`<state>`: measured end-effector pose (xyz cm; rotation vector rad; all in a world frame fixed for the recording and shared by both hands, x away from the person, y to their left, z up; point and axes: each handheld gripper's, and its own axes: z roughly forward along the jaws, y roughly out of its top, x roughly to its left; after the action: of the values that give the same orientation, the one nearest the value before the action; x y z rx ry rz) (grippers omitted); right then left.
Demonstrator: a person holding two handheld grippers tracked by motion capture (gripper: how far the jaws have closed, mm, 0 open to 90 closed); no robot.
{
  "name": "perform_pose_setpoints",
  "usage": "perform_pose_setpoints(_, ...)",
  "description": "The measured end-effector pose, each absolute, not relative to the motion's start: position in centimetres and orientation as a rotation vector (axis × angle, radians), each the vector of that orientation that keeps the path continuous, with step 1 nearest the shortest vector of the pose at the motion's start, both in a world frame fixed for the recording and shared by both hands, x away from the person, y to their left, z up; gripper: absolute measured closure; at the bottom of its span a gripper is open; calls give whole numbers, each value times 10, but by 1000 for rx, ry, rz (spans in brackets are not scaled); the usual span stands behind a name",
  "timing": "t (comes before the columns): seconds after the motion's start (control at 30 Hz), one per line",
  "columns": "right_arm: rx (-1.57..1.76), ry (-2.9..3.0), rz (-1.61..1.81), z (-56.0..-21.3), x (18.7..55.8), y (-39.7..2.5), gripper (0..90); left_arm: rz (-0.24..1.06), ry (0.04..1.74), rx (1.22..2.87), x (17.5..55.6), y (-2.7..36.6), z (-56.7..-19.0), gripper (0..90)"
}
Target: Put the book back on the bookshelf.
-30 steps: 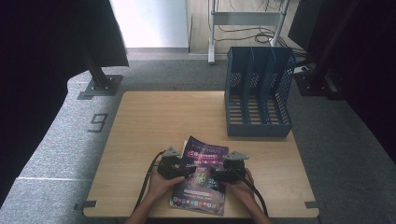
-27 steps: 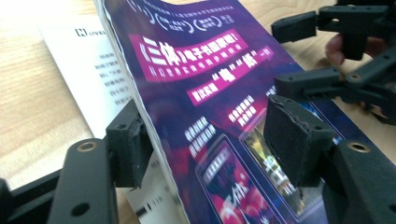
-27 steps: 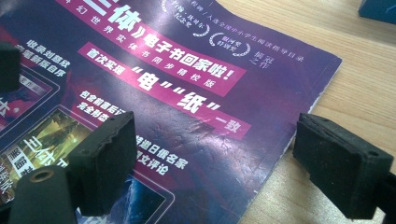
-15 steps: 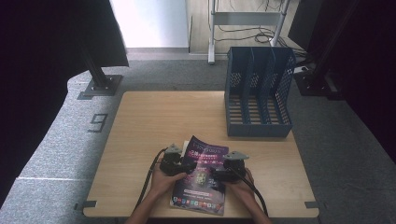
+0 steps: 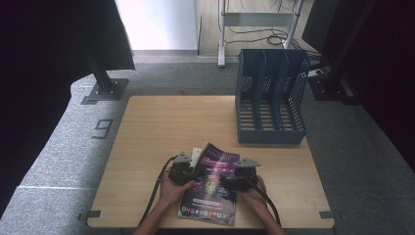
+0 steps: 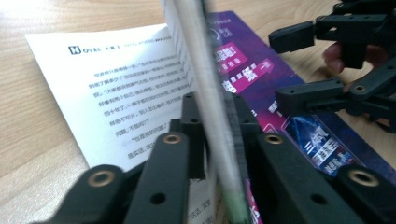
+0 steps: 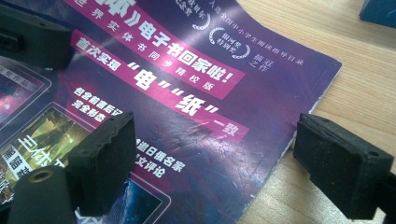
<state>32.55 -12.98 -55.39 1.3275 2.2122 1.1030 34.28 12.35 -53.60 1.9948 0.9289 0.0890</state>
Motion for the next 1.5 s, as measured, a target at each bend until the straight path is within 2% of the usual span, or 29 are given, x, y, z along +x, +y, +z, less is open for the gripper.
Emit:
perform_pose_setpoints(0.17, 1329, 2217, 1111, -554, 326, -132, 141, 105, 891, 1982, 340, 123, -534, 872)
perform_pose_setpoints(0.4, 1350, 2209, 1126, -552, 327, -136, 165, 145, 829, 1961, 335, 121, -525, 877)
perform_pose_setpoints(0.67, 1365, 2201, 1143, -551, 328, -140, 179, 90, 860, 1945, 339, 121, -528, 873)
perform_pose_setpoints(0.8, 1353, 2208, 1115, -552, 327, -137, 186, 19, 862, 1945, 346, 120, -528, 806)
perform_pose_setpoints(0.97, 1361, 2208, 1126, -552, 326, -139, 200, -2, 881, 1967, 350, 113, -532, 725)
perform_pose_setpoints(1.07, 1358, 2211, 1123, -552, 325, -138, 197, -7, 887, 1979, 352, 112, -534, 729)
perform_pose_setpoints(1.23, 1354, 2210, 1121, -553, 324, -138, 194, 13, 885, 1984, 352, 112, -533, 825)
perform_pose_setpoints(1.5, 1377, 2211, 1182, -550, 325, -143, 198, 111, 809, 1981, 342, 108, -526, 864)
